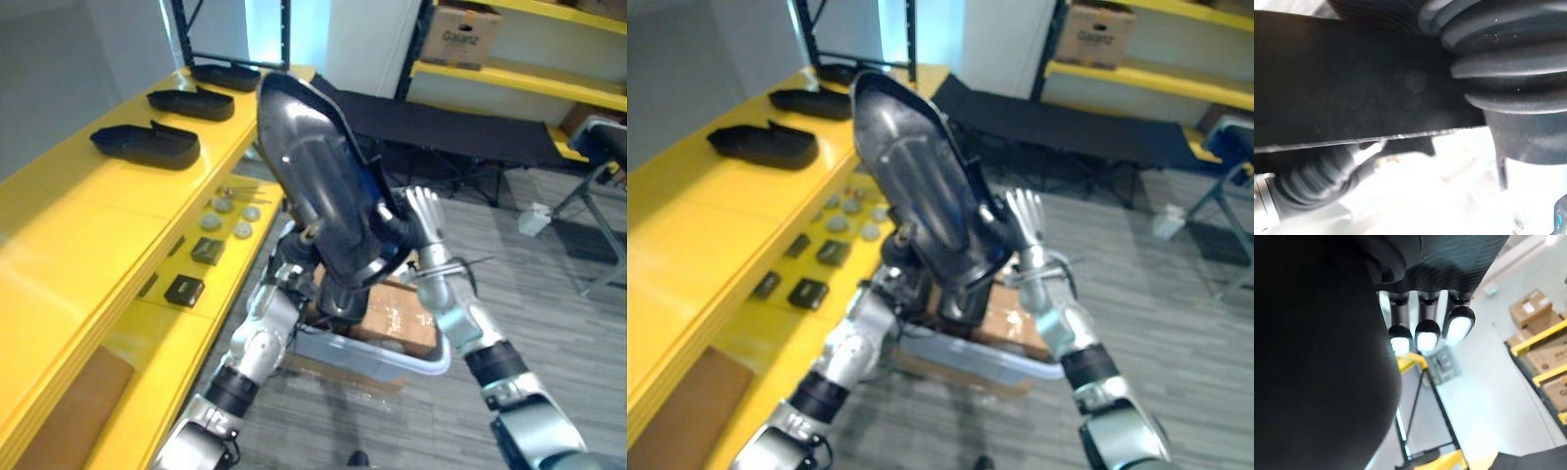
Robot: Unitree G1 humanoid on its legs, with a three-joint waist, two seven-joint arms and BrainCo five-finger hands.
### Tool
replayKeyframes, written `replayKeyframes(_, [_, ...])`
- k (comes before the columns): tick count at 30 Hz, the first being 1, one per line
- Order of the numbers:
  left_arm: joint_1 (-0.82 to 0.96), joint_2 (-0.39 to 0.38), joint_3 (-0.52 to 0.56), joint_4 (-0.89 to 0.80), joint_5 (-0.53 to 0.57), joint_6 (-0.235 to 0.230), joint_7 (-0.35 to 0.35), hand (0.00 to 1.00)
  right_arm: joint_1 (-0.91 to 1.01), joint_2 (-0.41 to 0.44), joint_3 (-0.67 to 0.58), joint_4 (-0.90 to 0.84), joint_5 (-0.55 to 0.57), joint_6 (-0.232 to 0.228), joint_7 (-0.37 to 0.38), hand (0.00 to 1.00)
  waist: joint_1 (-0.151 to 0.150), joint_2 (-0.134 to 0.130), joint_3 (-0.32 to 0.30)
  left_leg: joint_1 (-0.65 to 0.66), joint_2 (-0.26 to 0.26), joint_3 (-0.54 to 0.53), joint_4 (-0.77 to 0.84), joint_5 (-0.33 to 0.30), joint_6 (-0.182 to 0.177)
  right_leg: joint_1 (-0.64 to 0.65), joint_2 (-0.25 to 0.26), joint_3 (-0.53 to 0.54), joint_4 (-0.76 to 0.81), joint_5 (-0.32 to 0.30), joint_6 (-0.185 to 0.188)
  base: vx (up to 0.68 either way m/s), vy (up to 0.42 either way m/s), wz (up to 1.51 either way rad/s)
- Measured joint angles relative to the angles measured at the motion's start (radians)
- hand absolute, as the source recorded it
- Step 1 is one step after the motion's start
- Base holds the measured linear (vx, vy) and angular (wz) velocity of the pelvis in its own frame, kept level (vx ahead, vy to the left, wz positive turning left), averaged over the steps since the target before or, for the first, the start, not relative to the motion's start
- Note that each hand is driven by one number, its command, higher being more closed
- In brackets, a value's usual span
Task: Walk over and take plastic housings, then place them on the shelf
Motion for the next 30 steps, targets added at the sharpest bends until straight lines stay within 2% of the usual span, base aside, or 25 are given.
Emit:
replayKeyframes(7, [0.0, -0.008, 0.0, -0.012, 0.014, 0.007, 0.01, 0.0, 0.0, 0.0, -0.001, 0.0, 0.0, 0.0, -0.001, 1.0, 0.0, -0.002, -0.002, 0.0, -0.002, -0.001, 0.001, 0.001, 0.002, 0.0, -0.002, 0.0, 0.0, 0.002, 0.0, -0.02, 0.017, 0.0])
replayKeyframes(14, [0.0, -0.007, 0.002, -0.052, 0.238, 0.049, 0.119, 0.0, 0.003, 0.0, -0.01, 0.0, 0.001, -0.007, -0.005, 1.0, 0.001, -0.004, -0.003, 0.0, -0.003, -0.002, 0.001, 0.002, 0.002, 0.0, -0.003, 0.0, 0.0, 0.003, 0.001, 0.0, 0.005, 0.0])
replayKeyframes(15, [0.001, -0.007, 0.003, -0.052, 0.286, 0.053, 0.136, 1.0, 0.006, 0.0, -0.012, 0.0, 0.001, -0.008, -0.005, 1.0, 0.002, -0.005, -0.003, 0.0, -0.003, -0.002, 0.001, 0.002, 0.003, 0.0, -0.003, 0.0, 0.0, 0.003, 0.001, 0.0, 0.0, 0.0])
replayKeyframes(19, [0.011, -0.005, 0.017, -0.055, 0.379, 0.063, 0.171, 1.0, 0.01, 0.0, -0.015, 0.0, 0.001, -0.009, -0.007, 1.0, 0.002, -0.007, -0.004, 0.001, -0.003, -0.002, 0.001, 0.002, 0.003, 0.0, -0.003, 0.001, 0.0, 0.003, 0.001, 0.0, 0.0, 0.0])
replayKeyframes(23, [0.038, -0.004, 0.057, -0.055, 0.483, 0.087, 0.212, 1.0, 0.01, 0.0, -0.015, -0.006, -0.001, -0.043, -0.025, 1.0, 0.002, -0.007, -0.005, 0.004, -0.003, -0.001, 0.001, 0.002, 0.004, 0.001, -0.003, 0.001, 0.0, 0.005, 0.001, 0.0, 0.0, 0.0])
replayKeyframes(30, [0.087, -0.005, 0.101, -0.073, 0.532, 0.091, 0.249, 1.0, 0.012, 0.001, -0.015, -0.093, -0.049, -0.105, -0.026, 1.0, 0.003, -0.005, -0.007, 0.008, -0.004, 0.002, 0.0, 0.003, 0.004, 0.002, -0.003, 0.001, 0.0, 0.005, 0.001, 0.0, 0.0, 0.0])
